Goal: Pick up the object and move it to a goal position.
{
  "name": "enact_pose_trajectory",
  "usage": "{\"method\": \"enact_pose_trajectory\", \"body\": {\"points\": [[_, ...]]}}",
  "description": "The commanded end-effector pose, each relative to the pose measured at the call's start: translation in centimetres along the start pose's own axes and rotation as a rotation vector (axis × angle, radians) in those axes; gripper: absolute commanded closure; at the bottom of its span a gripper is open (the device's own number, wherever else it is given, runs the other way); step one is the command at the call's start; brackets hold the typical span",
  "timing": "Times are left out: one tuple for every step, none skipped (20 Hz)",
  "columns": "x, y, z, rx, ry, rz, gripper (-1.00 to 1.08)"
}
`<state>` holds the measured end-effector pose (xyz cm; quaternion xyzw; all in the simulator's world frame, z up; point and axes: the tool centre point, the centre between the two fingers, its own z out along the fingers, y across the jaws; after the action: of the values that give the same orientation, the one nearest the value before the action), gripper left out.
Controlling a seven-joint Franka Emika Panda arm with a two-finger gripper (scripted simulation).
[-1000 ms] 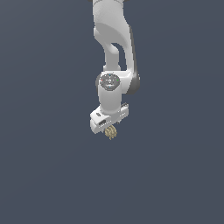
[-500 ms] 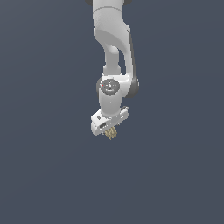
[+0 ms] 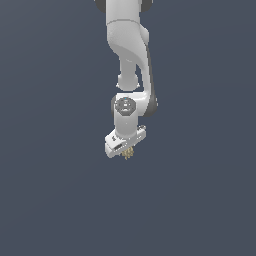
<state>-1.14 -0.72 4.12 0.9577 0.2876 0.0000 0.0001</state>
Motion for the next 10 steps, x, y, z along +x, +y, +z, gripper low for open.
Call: {"method": "enact_pose_trajectory", "body": {"points": [[0.02, -0.02, 0.09, 0.0, 0.0, 0.0, 1.08], [0.02, -0.02, 0.09, 0.0, 0.0, 0.0, 1.08], [0.02, -0.02, 0.09, 0.0, 0.0, 0.0, 1.08], [0.02, -0.02, 0.09, 0.0, 0.0, 0.0, 1.08], [0.02, -0.02, 0.09, 0.0, 0.0, 0.0, 1.08], [0.02, -0.02, 0.09, 0.0, 0.0, 0.0, 1.08], [0.02, -0.02, 0.09, 0.0, 0.0, 0.0, 1.08], [0.02, -0.02, 0.09, 0.0, 0.0, 0.0, 1.08], [0.03, 0.03, 0.0, -0.001, 0.001, 0.0, 1.08], [0.03, 0.02, -0.02, -0.001, 0.001, 0.0, 1.08]]}}
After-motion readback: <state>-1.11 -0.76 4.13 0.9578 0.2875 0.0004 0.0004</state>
